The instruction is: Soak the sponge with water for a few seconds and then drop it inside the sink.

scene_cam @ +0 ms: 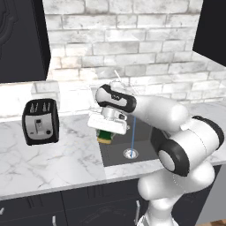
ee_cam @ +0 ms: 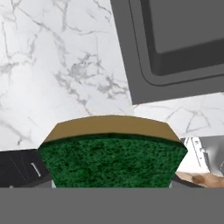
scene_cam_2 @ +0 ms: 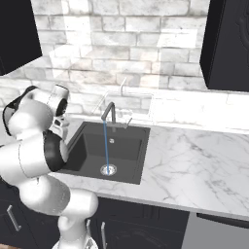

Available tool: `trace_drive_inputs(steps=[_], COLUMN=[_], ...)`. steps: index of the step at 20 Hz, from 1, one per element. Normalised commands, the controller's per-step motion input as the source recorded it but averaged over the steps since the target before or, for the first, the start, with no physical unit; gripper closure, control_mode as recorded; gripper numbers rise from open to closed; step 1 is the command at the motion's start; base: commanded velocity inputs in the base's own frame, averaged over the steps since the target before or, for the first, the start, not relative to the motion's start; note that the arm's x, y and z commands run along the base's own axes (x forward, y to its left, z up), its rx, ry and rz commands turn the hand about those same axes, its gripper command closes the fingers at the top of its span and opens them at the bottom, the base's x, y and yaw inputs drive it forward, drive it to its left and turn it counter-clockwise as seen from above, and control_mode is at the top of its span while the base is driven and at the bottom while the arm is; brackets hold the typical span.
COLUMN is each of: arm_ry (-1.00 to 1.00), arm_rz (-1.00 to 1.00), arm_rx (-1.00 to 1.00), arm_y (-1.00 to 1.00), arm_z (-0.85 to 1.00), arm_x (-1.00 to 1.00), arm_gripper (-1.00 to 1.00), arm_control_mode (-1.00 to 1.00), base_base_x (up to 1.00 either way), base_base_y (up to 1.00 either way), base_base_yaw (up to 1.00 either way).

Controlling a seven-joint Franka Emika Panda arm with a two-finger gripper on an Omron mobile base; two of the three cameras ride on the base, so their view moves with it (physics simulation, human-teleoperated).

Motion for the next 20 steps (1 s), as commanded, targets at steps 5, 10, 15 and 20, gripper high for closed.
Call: trace_drive_inputs(steps=[5,10,15,20], arm_ry=[0.0,-0.03,-0.1,-0.15], arm_rz=[0.0,0.0,0.0,0.0], arm_rx=[0.0,0.0,0.0,-0.07], arm_y=[-0.22,-0.03,0.0,-0.02], arm_z=[0.31,0.25,0.04,0.0], arm_x=[-0.22,-0.23,-0.24,-0.23], arm_gripper=[1.0,1.0,1.0,1.0], arm_control_mode=[-1.0,-1.0,-1.0,-1.0], base_base_x=[0.0,0.0,0.0,0.0], base_base_y=[0.0,0.0,0.0,0.0], base_base_yaw=[0.0,0.0,0.0,0.0])
